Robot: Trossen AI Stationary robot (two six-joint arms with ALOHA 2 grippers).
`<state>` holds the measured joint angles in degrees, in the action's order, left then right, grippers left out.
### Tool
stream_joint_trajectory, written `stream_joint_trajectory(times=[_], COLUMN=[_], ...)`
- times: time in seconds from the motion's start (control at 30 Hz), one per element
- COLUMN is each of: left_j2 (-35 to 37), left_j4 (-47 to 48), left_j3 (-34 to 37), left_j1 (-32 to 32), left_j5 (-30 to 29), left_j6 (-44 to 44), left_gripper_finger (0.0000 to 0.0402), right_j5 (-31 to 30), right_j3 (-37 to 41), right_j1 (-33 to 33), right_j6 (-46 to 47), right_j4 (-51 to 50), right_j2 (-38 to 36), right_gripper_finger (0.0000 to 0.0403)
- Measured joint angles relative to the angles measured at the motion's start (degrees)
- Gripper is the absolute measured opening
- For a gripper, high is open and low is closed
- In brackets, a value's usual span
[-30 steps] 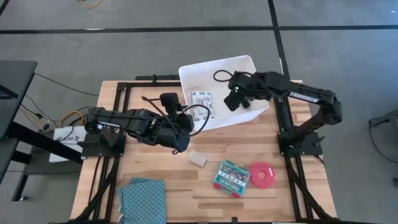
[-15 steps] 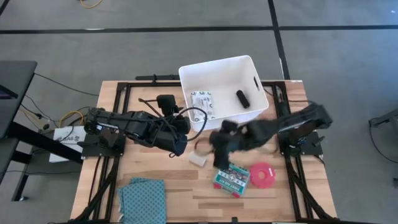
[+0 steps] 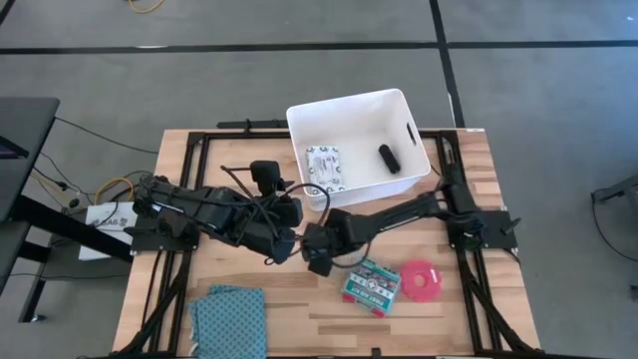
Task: Pick & place medical supplies in basket/bin
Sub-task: Put the white bandage into the white bin
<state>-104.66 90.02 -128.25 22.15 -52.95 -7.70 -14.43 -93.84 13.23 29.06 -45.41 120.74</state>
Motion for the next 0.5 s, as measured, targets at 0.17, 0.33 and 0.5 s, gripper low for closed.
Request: stream_joint_trajectory(times=[0.17,0.33,0.5], left_j2=[0.0,0.02,0.01], left_j4=[0.0,-0.02,-0.01], left_j3=[0.0,0.0,0.0], left_j1=[0.46,0.61,0.61], left_j5=[0.01,0.11,0.11], left_j6=[-0.04,-0.07,-0.26], left_gripper_finger=[0.0182,0.0182,0.0182], right_j5=[4.71,10.25,13.3], right_j3=[-0.04,-0.05,-0.05], right_j1=[-1.68,-1.64,0.32], right_j6=[0.63,1.31,1.12], right_j4=[1.18,3.0,6.23], right_j2=[0.68,0.97,1.57], right_gripper_finger=[0.023,0.023,0.023])
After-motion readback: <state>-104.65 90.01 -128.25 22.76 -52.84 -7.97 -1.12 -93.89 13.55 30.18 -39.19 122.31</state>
